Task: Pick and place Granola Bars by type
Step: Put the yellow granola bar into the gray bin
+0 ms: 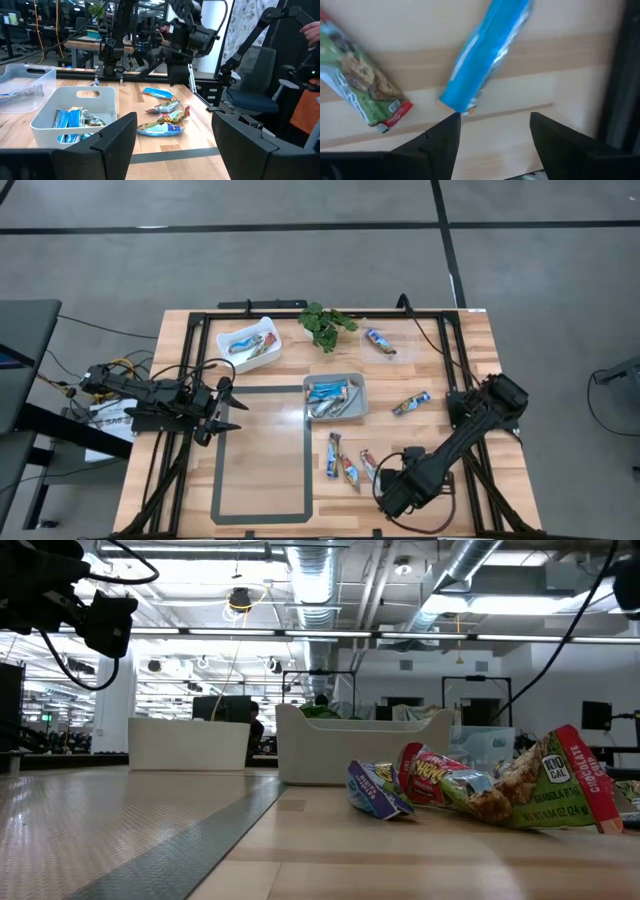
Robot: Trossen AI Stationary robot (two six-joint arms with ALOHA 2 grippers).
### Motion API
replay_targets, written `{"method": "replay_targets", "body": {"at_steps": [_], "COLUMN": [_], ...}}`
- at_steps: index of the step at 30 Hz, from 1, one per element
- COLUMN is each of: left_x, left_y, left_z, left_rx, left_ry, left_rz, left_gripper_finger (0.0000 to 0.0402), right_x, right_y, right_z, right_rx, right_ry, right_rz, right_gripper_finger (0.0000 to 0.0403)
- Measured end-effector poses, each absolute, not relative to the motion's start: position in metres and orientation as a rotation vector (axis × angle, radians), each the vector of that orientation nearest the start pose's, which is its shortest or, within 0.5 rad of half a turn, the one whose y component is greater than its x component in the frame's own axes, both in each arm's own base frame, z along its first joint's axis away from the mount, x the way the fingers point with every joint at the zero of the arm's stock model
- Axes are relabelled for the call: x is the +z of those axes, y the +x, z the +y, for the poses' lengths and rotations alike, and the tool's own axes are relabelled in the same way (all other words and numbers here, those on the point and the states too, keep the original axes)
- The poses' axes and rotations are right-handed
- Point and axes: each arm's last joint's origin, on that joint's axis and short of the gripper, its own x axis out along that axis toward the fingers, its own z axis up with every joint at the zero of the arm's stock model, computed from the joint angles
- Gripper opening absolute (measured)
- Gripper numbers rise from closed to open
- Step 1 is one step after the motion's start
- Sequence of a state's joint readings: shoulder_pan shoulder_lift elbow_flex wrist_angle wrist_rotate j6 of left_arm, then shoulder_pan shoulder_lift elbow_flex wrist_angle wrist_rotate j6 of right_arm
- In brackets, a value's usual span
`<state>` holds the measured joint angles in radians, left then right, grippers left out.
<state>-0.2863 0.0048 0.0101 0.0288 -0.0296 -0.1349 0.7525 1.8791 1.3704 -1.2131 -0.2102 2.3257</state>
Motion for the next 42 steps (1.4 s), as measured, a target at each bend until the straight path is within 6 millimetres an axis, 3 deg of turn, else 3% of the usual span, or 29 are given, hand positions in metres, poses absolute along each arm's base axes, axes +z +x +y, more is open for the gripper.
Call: {"method": "replay_targets", "body": {"at_steps": [7, 15, 26, 42], "left_x": [0.169, 0.169, 0.169, 0.169], "left_y": [0.094, 0.094, 0.094, 0.094], "left_z": [-0.027, -0.027, -0.027, -0.027], "left_rx": [-0.259, -0.259, -0.259, -0.259], "left_ry": [-0.139, -0.139, -0.139, -0.139], "left_rz": [-0.016, -0.016, -0.016, -0.016], "left_gripper_finger": [0.0251, 0.0251, 0.0251, 0.0251], "right_x": [0.162, 0.142, 0.138, 0.137], "right_y": [0.232, 0.227, 0.232, 0.232], "right_z": [0.22, 0.208, 0.206, 0.205], "right_rx": [-1.393, -1.429, -1.369, -1.35], "right_ry": [1.145, 1.144, 1.165, 1.138], "right_rz": [1.413, 1.393, 1.335, 1.33], "right_gripper_finger": [0.0232, 0.0232, 0.0229, 0.0081]}}
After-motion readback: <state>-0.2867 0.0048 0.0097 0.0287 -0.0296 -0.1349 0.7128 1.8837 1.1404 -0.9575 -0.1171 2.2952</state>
